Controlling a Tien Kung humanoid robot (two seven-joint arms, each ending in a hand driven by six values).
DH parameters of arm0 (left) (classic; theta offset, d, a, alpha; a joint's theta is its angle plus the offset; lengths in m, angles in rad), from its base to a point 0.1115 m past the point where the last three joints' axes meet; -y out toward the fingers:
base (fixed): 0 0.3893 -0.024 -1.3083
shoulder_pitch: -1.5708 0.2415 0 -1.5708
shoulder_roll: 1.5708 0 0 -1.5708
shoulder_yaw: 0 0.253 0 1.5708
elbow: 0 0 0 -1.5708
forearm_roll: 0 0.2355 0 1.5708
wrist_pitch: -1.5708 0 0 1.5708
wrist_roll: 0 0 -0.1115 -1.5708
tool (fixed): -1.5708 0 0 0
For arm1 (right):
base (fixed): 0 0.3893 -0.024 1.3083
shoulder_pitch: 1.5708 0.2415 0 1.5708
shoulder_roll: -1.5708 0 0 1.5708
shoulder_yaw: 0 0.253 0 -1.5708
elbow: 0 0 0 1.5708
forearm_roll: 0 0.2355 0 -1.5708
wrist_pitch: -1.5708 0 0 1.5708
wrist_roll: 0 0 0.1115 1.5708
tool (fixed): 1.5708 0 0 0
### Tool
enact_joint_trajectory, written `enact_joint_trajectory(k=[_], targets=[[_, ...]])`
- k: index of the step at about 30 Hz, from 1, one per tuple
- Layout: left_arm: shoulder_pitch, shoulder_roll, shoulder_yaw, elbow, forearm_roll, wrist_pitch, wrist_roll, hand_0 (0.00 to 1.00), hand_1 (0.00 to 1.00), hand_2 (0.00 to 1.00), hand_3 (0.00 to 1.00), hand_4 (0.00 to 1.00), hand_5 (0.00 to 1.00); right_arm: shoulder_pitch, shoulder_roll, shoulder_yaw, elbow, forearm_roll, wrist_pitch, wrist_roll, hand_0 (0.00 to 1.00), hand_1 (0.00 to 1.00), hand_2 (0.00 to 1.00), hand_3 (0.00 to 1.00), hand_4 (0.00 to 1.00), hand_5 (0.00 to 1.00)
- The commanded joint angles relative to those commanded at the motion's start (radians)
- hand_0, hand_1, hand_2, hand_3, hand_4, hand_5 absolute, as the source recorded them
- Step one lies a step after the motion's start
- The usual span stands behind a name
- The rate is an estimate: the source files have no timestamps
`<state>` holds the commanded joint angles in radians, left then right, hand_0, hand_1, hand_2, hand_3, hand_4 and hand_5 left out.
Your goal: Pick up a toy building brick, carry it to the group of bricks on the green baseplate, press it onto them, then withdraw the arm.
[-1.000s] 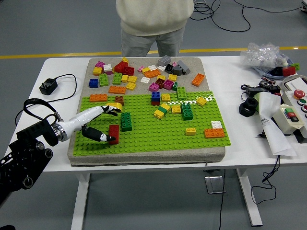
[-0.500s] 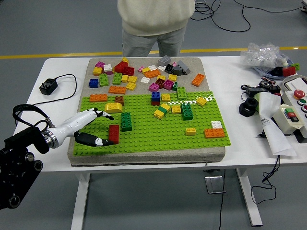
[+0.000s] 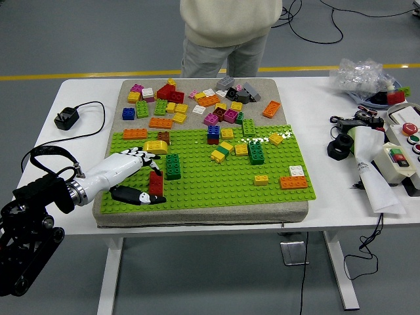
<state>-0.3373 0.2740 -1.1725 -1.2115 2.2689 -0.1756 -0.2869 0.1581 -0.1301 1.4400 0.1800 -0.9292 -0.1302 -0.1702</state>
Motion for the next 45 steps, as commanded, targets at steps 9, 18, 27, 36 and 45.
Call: enact_joint_trajectory(k=[9,18,27,36,45], targets=[[-0.031,-0.017,0.031,0.065,0.0,0.043,0.004,0.998,0.971,0.962,0.671,0.998,0.816,0.002,-0.001,0.001,0.0,0.001,0.003,0.0,0.796,0.722,0.756,0.715,0.906,0.551],[-0.041,-0.018,0.037,0.11,0.0,0.063,-0.003,0.998,0.966,0.962,0.665,0.998,0.818,0.002,0.0,0.002,0.0,0.003,0.003,-0.002,0.796,0.717,0.756,0.716,0.907,0.551],[-0.039,-0.015,0.033,0.132,0.0,0.066,-0.007,0.998,0.96,0.955,0.66,0.998,0.822,0.003,-0.001,0.002,0.0,0.004,0.004,-0.005,0.796,0.716,0.756,0.716,0.907,0.552],[-0.036,-0.021,0.033,0.15,0.0,0.068,-0.008,0.998,0.957,0.954,0.657,0.998,0.819,0.003,-0.001,0.004,0.0,0.005,0.005,-0.007,0.795,0.715,0.756,0.716,0.907,0.552],[-0.035,-0.028,0.031,0.176,0.0,0.08,-0.011,0.998,0.952,0.947,0.65,0.998,0.814,0.004,0.0,0.003,0.0,0.007,0.005,-0.007,0.794,0.711,0.755,0.716,0.907,0.552]])
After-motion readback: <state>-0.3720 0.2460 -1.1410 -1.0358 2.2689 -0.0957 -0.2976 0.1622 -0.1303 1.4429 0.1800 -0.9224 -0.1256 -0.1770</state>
